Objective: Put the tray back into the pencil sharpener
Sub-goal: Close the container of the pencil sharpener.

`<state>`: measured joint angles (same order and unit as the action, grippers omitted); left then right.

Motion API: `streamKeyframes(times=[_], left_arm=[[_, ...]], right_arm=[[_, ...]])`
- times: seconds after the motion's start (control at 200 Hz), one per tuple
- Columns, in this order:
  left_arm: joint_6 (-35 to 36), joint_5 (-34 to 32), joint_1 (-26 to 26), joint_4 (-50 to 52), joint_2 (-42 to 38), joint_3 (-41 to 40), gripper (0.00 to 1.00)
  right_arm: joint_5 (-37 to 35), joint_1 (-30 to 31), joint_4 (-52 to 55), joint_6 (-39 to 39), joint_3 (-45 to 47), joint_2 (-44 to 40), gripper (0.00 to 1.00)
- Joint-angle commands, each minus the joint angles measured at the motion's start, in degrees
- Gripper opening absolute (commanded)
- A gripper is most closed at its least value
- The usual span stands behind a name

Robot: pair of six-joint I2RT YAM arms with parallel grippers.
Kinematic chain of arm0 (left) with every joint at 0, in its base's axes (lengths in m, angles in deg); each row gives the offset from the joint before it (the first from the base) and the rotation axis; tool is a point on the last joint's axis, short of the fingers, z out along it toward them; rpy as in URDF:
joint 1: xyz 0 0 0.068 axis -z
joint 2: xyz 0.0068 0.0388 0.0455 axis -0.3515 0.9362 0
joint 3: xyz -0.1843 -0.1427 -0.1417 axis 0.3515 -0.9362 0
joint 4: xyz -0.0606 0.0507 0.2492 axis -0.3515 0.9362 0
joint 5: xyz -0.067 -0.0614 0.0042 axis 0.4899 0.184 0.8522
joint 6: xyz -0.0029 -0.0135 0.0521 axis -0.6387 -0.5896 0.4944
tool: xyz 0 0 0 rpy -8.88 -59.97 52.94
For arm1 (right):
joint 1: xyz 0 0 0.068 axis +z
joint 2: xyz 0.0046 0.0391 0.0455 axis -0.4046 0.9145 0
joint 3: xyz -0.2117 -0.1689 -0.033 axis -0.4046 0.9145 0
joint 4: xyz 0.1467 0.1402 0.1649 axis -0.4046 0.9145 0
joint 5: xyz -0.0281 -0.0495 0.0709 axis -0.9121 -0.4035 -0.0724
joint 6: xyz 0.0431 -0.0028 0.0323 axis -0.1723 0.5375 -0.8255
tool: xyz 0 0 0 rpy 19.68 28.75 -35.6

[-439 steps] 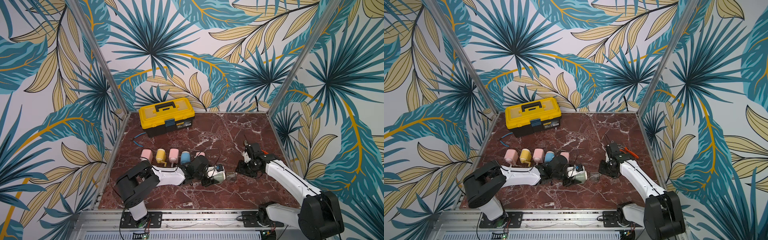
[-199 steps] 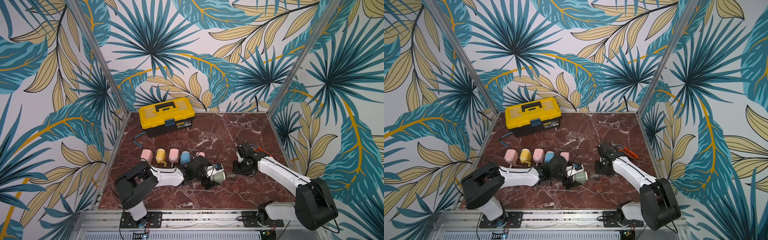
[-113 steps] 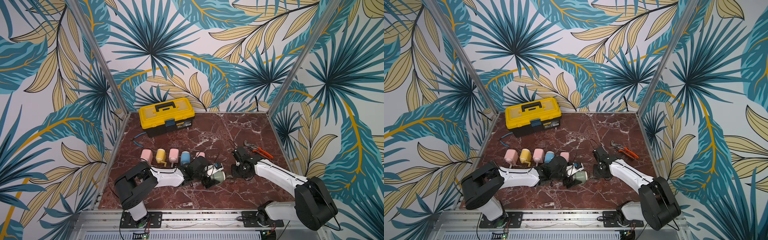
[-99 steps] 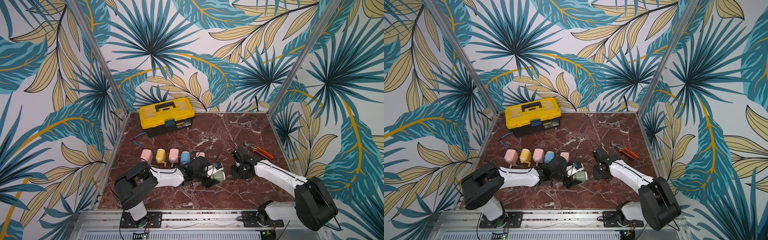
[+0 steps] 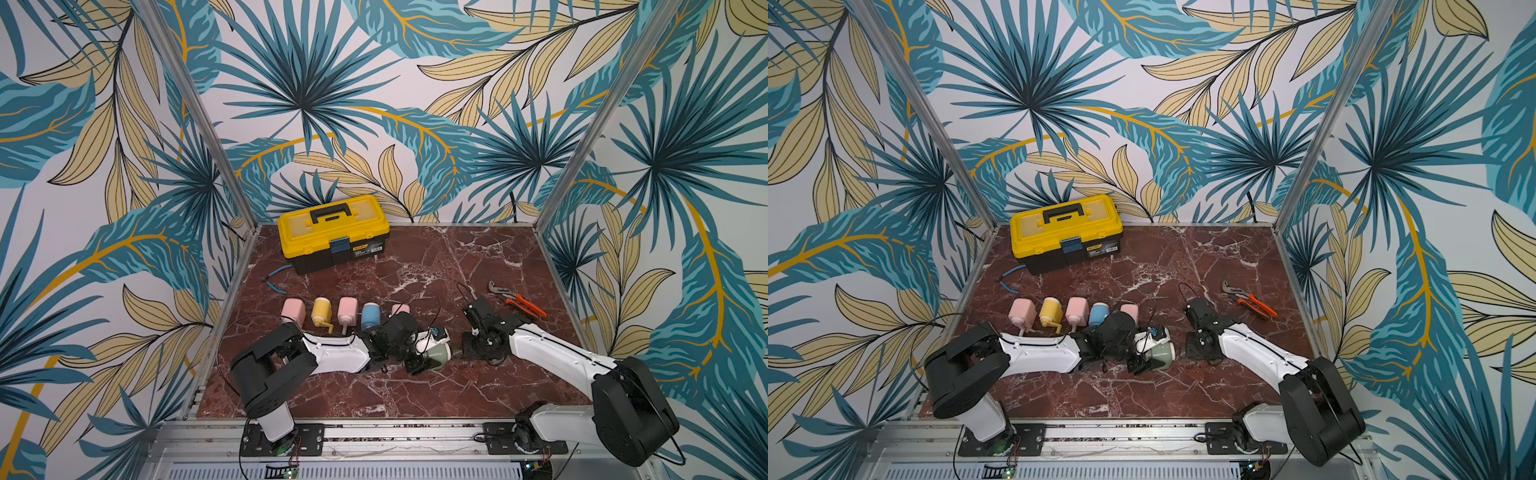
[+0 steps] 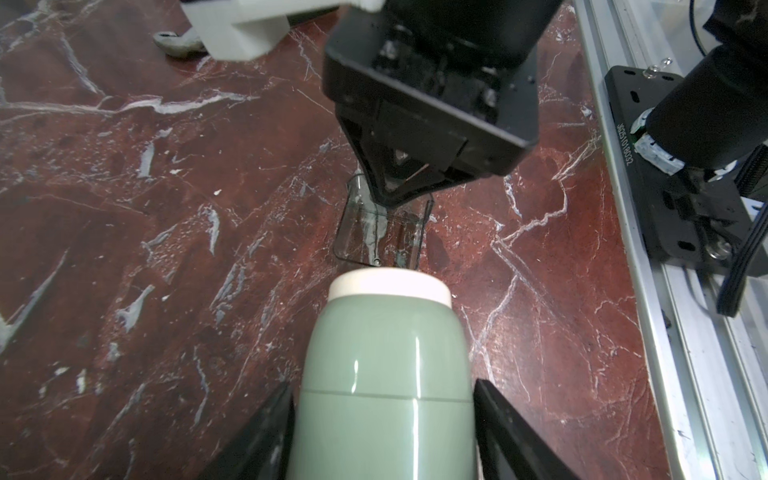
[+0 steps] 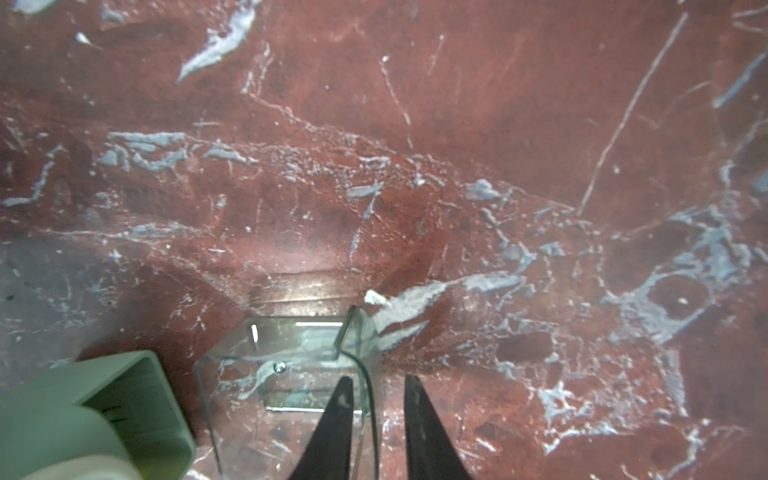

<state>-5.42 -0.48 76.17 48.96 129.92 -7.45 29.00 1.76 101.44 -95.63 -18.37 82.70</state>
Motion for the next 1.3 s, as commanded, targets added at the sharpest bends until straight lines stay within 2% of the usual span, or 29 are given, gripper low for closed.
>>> streamKeyframes(times=[0.0,0.421,0.626,0.971,1.212,1.297], left_arm=[[0.81,1.37,0.48,-0.31,1.24,0.93,0.66],[3.68,1.83,1.01,-0.31,1.63,0.49,0.54],[6.32,2.59,1.01,-0.39,1.48,0.47,0.53],[6.62,2.96,1.01,-0.39,2.21,0.94,0.52],[6.71,1.11,1.01,-0.39,1.91,0.69,0.52],[6.72,1.07,1.01,-0.39,1.78,0.56,0.51]], right_arm=[[0.74,0.71,-1.07,-0.69,1.43,-0.35,0.21],[3.43,4.06,-3.59,2.35,1.61,0.24,0.09],[4.18,5.28,-3.43,3.78,2.64,-0.97,0.08],[6.2,7.54,-5.41,4.71,3.48,-1.18,0.08],[2.8,7.59,-2.14,2.3,3.89,-3.48,0.08],[1.06,7.59,-0.28,0.31,4.46,-4.37,0.12]])
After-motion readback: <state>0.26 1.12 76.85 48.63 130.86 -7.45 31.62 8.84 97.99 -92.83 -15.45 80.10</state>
